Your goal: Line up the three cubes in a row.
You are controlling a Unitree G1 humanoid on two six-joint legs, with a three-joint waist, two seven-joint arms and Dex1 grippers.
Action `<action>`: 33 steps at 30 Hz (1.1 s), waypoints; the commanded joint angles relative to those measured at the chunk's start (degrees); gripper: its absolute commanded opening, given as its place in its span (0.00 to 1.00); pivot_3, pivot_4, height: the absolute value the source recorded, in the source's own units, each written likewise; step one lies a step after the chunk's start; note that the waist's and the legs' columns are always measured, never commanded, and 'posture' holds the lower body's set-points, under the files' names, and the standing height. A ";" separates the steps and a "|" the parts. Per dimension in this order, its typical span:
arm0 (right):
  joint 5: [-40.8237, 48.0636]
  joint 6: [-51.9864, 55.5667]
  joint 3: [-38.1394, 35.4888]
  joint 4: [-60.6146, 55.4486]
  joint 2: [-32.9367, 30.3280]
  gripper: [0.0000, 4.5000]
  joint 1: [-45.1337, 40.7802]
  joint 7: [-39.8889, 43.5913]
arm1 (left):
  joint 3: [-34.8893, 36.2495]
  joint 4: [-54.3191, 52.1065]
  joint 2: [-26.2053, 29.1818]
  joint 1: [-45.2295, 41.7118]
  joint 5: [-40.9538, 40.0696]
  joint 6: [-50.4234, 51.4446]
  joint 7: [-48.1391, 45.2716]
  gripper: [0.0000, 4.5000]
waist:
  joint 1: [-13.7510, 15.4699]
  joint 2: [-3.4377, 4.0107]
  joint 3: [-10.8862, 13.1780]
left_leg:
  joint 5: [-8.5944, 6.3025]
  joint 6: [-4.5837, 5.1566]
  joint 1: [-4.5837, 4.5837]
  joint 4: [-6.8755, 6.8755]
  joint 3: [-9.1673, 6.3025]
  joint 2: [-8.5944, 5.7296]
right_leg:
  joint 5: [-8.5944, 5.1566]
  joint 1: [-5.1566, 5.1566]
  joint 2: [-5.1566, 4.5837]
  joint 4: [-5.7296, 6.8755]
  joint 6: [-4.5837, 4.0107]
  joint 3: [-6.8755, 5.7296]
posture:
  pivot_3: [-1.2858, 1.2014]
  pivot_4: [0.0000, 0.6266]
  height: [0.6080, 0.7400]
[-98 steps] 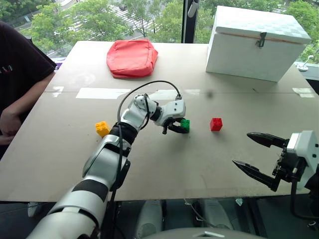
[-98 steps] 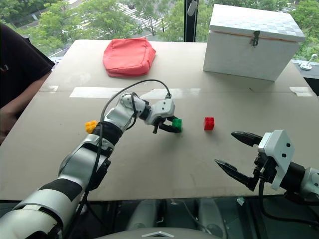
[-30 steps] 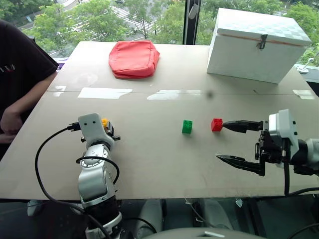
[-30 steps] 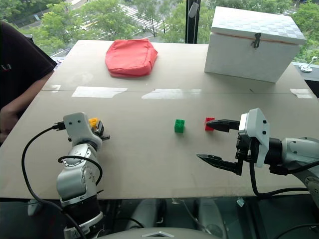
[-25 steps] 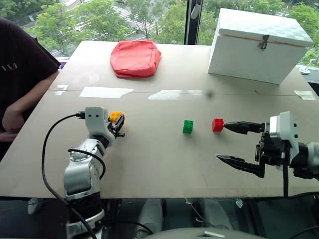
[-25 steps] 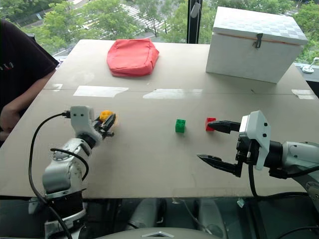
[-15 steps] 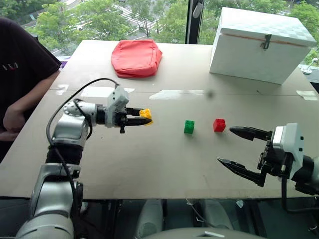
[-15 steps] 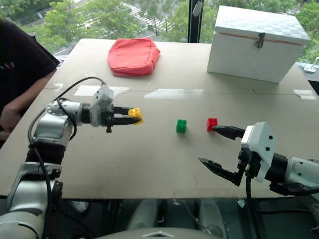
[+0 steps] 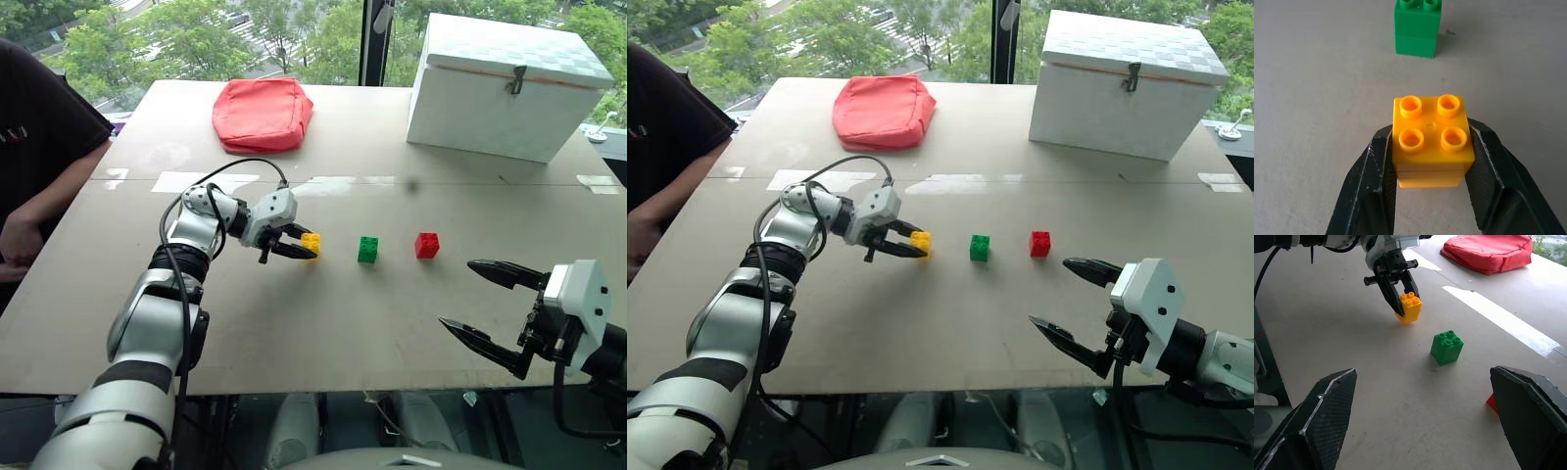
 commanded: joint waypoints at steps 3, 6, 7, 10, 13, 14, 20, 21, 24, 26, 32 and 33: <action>-0.33 -1.63 -0.60 -1.88 0.43 1.00 0.00 -0.68 | 1.58 0.18 -0.27 -1.48 0.18 -1.71 0.70 0.29 | 0.00 0.00 0.00 | 0.00 0.00 0.00 0.00 0.02 -0.01 | 0.00 0.00 -0.03 0.00 0.00 0.03 | 0.52 0.24 1.00; -0.33 -1.79 -0.89 -1.84 0.46 1.00 0.36 -0.54 | 1.67 0.64 -0.50 -1.84 0.51 -2.07 0.77 0.29 | 0.01 0.00 0.00 | 0.00 0.00 0.00 0.00 0.00 -0.01 | 0.00 0.00 -0.02 0.00 0.00 0.02 | 0.52 0.24 1.00; -0.35 -1.81 -0.95 -1.87 0.47 1.00 0.52 -0.56 | 1.68 0.86 -0.61 -2.01 0.60 -2.26 0.63 0.29 | 0.02 0.00 0.00 | 0.00 0.00 0.00 0.00 0.00 -0.01 | 0.00 0.00 -0.02 0.00 0.00 0.01 | 0.52 0.24 1.00; -0.31 -1.89 -1.01 -2.13 0.57 1.00 0.90 -0.76 | 1.81 1.42 -0.96 -2.38 0.89 -2.59 0.43 0.29 | 0.01 0.00 0.00 | 0.00 0.00 0.00 0.00 0.01 -0.02 | 0.00 0.00 -0.01 0.00 0.00 0.02 | 0.52 0.24 1.00; -0.21 -1.83 -1.10 -2.45 0.64 1.00 1.24 -1.10 | 1.74 2.62 -1.54 -2.88 1.62 -3.72 1.37 0.29 | 0.03 0.00 0.00 | 0.00 0.00 0.00 0.00 0.01 -0.02 | 0.00 0.00 -0.01 0.00 0.00 0.02 | 0.52 0.24 1.00; -0.14 -1.81 -1.18 -2.52 0.62 1.00 1.34 -1.17 | 1.77 2.95 -1.70 -3.02 1.77 -3.85 1.55 0.29 | 0.03 0.00 0.00 | 0.00 0.00 0.00 0.00 0.01 -0.02 | 0.00 0.00 -0.01 0.00 0.01 0.02 | 0.52 0.24 1.00; 0.37 -1.59 -2.37 -3.29 0.57 1.00 2.65 -1.50 | 2.06 4.56 -2.82 -3.51 2.53 -4.68 2.31 0.29 | 0.04 0.00 0.00 | 0.00 0.00 0.00 0.00 0.01 -0.03 | 0.00 0.01 -0.01 0.00 0.01 0.02 | 0.52 0.24 1.00; 0.32 -1.55 -2.41 -3.46 0.56 1.00 2.83 -1.65 | 2.07 4.87 -2.93 -3.52 2.66 -4.86 2.32 0.29 | 0.05 -0.01 0.00 | 0.00 0.00 0.00 0.00 0.01 -0.03 | 0.00 0.01 -0.01 0.00 0.01 0.02 | 0.52 0.24 1.00; 0.51 -1.58 -2.64 -3.78 0.53 1.00 3.29 -1.98 | 2.20 5.44 -3.22 -3.59 2.74 -4.82 2.00 0.59 | 0.02 0.00 0.00 | 0.00 0.00 0.00 0.00 0.01 -0.03 | 0.00 0.01 -0.01 0.00 0.01 0.02 | 0.52 0.24 1.00; 0.68 -1.74 -2.71 -3.84 0.40 1.00 3.60 -2.19 | 2.11 5.75 -3.11 -3.73 3.25 -5.62 2.76 0.78 | 0.01 0.00 0.00 | 0.00 0.00 0.00 0.00 0.01 -0.02 | 0.00 0.01 0.00 0.00 0.01 0.02 | 0.52 0.24 1.00; 0.68 -2.14 -3.28 -3.64 0.40 1.00 4.58 -1.98 | 4.91 2.01 -0.45 -2.07 0.46 -1.78 1.92 0.98 | -0.10 0.00 0.00 | 0.00 0.00 0.01 0.00 0.01 -0.02 | 0.00 0.01 0.00 0.01 0.01 0.03 | 0.52 0.24 1.00; 0.51 -2.21 -3.40 -3.36 0.39 1.00 4.55 -1.80 | 5.53 0.41 0.20 -1.22 -0.19 -0.80 1.73 0.98 | -0.11 -0.01 0.00 | 0.00 0.00 0.01 0.00 0.02 -0.01 | 0.00 0.00 0.00 0.01 0.01 0.03 | 0.52 0.24 1.00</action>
